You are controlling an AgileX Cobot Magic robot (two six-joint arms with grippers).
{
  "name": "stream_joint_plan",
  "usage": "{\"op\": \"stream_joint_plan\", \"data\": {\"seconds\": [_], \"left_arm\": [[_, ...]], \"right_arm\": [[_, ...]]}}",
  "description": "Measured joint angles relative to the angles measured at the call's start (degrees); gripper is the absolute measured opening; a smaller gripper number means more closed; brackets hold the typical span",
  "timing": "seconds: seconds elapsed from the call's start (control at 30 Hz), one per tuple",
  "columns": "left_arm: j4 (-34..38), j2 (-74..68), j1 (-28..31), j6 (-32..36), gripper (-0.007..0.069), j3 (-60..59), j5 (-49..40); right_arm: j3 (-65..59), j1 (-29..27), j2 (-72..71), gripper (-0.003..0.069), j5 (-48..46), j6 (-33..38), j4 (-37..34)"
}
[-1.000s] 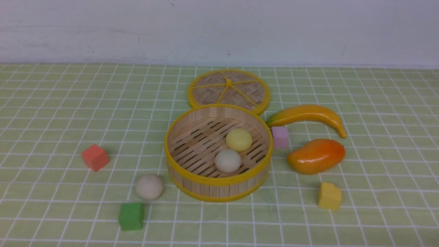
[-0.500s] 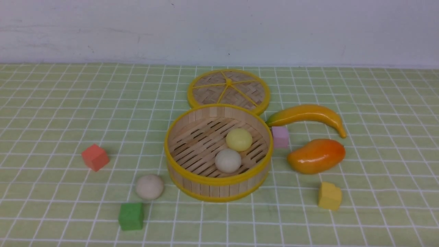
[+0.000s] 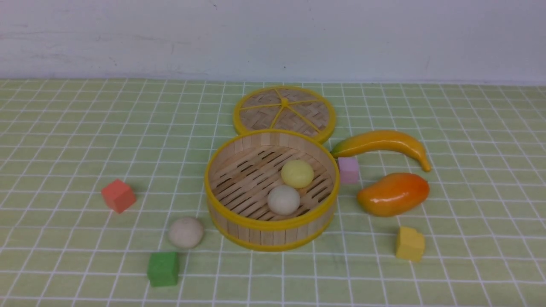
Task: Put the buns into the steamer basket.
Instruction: Use the left arm to grab a steamed stuffed bun
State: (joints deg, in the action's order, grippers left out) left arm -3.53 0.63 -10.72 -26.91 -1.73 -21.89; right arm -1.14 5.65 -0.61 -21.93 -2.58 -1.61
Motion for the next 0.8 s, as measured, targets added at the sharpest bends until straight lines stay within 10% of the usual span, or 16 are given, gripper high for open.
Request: {"op": "stream_joint_plan", "data": {"seconds": [0.8], "left_arm": [[0.0, 0.0, 0.0, 0.0, 0.0238, 0.0, 0.0]], "right_arm": [[0.0, 0.0, 0.0, 0.0065, -0.1, 0.0, 0.0]]}}
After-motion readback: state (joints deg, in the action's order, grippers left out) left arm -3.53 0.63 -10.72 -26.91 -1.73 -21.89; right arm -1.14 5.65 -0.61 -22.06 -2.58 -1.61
